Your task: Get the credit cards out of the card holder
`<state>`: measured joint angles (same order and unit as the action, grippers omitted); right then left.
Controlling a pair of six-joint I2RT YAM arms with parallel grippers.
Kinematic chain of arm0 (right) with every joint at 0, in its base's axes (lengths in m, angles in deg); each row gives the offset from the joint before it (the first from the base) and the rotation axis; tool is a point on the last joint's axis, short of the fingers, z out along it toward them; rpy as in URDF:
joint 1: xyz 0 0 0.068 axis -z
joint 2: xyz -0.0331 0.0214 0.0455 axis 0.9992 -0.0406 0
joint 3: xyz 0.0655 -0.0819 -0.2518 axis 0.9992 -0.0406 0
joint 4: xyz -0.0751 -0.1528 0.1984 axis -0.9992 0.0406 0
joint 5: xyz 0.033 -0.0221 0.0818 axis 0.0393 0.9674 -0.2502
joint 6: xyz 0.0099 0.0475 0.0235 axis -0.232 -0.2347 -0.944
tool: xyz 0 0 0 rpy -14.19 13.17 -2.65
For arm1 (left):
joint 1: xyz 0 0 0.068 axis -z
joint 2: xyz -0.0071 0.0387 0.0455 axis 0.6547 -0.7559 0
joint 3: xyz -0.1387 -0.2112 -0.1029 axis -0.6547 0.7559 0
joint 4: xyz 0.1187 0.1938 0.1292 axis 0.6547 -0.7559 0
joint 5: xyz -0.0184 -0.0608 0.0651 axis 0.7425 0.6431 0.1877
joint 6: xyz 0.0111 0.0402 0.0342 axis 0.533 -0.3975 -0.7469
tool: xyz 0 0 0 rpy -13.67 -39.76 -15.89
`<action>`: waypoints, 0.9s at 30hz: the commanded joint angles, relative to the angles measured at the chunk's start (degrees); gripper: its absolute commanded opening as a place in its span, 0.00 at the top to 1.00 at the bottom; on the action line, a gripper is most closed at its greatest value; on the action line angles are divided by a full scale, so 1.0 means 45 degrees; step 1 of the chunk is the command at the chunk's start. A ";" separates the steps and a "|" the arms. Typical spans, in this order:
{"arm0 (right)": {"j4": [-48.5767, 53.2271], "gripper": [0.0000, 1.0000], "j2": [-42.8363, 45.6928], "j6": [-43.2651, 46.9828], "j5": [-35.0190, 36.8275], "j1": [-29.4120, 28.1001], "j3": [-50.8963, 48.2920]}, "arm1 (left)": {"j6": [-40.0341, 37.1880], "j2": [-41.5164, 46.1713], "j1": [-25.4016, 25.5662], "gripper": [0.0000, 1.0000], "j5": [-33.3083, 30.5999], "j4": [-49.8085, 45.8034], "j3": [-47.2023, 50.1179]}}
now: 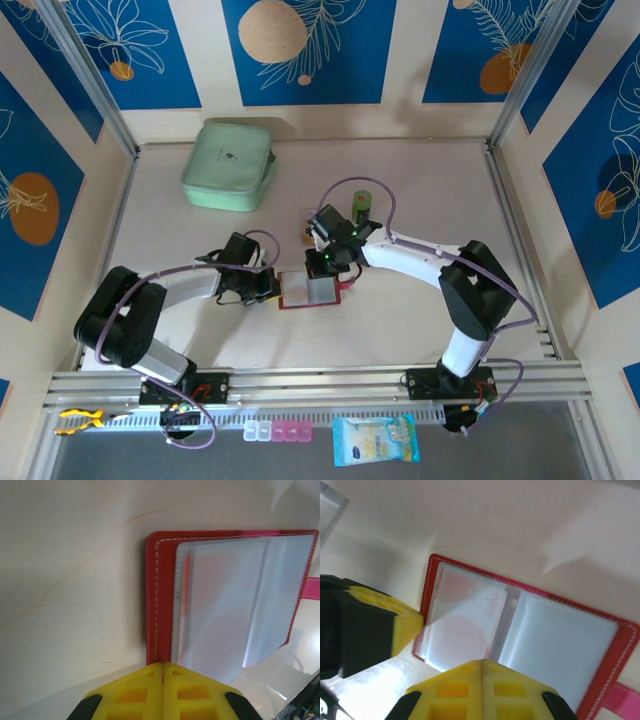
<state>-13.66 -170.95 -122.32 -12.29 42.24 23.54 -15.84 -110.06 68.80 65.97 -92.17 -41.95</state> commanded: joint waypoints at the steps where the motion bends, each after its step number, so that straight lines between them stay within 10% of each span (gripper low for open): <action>1: -0.0823 1.00 0.0126 -0.1167 -0.0987 -0.0084 -0.0477 | -0.0016 -0.0203 0.0105 0.93 -0.0109 0.0039 -0.0262; 27: -0.2281 0.69 -0.2256 -0.2598 -0.2895 -0.0013 -0.0073 | -0.0543 -0.0364 0.0099 0.94 -0.0720 -0.1039 -0.0474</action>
<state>-24.52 -179.65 -133.38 -23.87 42.24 21.84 -16.67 -110.54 68.95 64.81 -93.63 -43.13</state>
